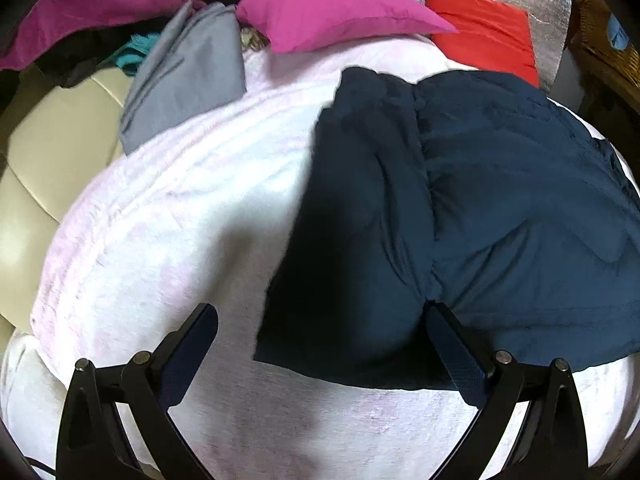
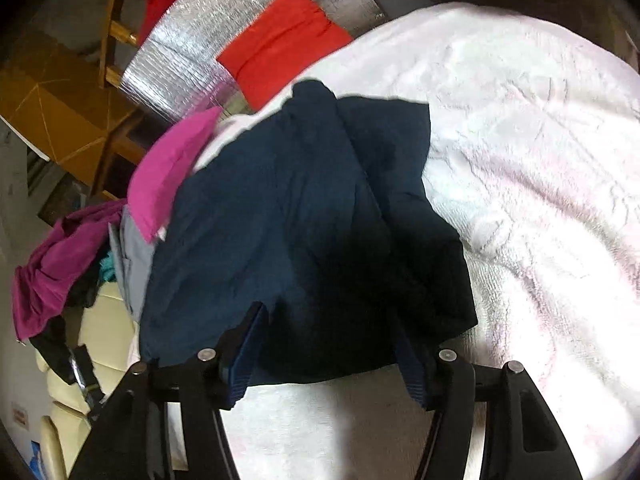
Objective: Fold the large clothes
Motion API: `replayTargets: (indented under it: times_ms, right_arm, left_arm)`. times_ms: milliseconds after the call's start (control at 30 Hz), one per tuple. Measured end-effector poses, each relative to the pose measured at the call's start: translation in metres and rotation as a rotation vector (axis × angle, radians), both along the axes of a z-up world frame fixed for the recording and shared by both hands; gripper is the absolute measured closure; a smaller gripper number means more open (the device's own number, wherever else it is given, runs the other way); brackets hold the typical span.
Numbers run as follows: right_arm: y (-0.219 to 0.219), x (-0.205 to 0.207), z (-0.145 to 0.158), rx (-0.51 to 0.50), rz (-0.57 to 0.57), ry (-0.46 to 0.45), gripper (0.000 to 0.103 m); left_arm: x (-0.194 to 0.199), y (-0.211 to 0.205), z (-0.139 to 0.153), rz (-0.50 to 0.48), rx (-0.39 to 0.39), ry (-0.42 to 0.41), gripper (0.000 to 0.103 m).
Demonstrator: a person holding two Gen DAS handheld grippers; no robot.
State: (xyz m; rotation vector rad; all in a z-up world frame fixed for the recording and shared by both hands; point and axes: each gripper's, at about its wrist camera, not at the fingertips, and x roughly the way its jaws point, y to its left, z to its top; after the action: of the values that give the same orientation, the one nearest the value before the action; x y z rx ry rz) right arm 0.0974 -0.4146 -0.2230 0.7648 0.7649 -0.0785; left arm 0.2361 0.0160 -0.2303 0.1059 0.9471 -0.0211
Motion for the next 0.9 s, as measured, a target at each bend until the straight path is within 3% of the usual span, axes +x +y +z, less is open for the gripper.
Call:
replayTargets:
  times_ms: [100, 233, 433, 500, 567, 667, 767, 900]
  right_arm:
    - [0.006, -0.004, 0.015, -0.060, -0.005, -0.029, 0.038]
    - [0.006, -0.003, 0.024, -0.111, -0.032, -0.042, 0.038]
    - [-0.002, 0.002, -0.007, -0.029, -0.012, 0.023, 0.038]
    - [0.001, 0.006, -0.017, -0.027, 0.006, 0.052, 0.038]
    - [0.004, 0.007, -0.017, -0.055, 0.007, 0.052, 0.038]
    - [0.005, 0.006, -0.013, -0.054, 0.004, 0.056, 0.038]
    - [0.013, 0.002, -0.001, -0.052, 0.029, 0.003, 0.037]
    - [0.039, 0.007, 0.014, -0.067, 0.115, -0.061, 0.037]
  left_arm:
    - [-0.002, 0.005, 0.004, 0.022, -0.032, -0.012, 0.000]
    - [-0.010, 0.025, 0.021, 0.117, 0.006, -0.101, 0.000]
    - [0.002, 0.038, 0.007, 0.148, -0.040, -0.022, 0.000]
    - [0.006, 0.036, -0.002, 0.138, -0.014, 0.007, 0.000]
    - [0.007, 0.029, -0.011, 0.122, 0.015, 0.049, 0.000]
    - [0.006, 0.031, -0.010, 0.125, 0.009, 0.047, 0.000]
    - [0.003, 0.029, 0.000, 0.127, 0.023, -0.002, 0.000]
    - [-0.014, 0.015, 0.023, 0.065, 0.031, -0.133, 0.000]
